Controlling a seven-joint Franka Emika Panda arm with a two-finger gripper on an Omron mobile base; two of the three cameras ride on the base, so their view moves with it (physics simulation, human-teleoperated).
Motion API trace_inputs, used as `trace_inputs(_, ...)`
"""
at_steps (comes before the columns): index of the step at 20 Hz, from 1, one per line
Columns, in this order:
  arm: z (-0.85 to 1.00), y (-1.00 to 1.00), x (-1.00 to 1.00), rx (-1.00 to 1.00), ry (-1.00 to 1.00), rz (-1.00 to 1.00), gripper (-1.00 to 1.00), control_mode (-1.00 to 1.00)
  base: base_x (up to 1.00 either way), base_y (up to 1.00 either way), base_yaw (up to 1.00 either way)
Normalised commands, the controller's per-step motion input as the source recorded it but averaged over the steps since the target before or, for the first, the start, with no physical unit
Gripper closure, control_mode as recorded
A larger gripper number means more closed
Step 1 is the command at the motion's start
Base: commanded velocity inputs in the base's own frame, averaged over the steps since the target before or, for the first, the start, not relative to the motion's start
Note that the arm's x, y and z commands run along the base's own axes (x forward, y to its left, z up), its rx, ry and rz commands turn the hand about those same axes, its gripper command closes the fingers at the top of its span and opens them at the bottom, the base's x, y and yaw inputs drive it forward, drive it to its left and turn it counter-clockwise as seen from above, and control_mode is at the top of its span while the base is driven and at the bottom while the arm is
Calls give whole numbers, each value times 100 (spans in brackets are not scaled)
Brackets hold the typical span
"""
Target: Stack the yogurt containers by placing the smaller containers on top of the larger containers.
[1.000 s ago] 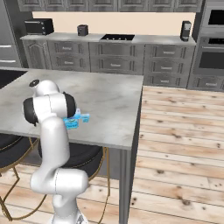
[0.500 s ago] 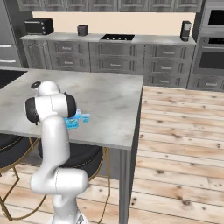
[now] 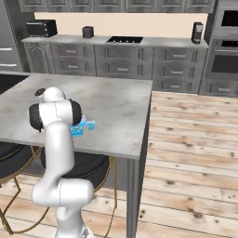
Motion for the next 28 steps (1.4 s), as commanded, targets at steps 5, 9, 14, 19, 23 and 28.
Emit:
trace_inputs(5,-14,2,13,-1,0,-1,-100,-100,0,0,0)
trace_inputs(9,-10,0,12,0,0,-1,-100,-100,0,0,0)
trace_inputs(14,-6,0,16,0,1,-2,-100,-100,0,0,0)
trace_inputs(19,-9,1,6,0,10,-4,-100,-100,0,0,0)
trace_inputs(23,-16,0,-9,-1,18,-5,100,-100,0,0,0)
trace_inputs(28,-15,-1,-6,-1,16,-6,100,-100,0,0,0)
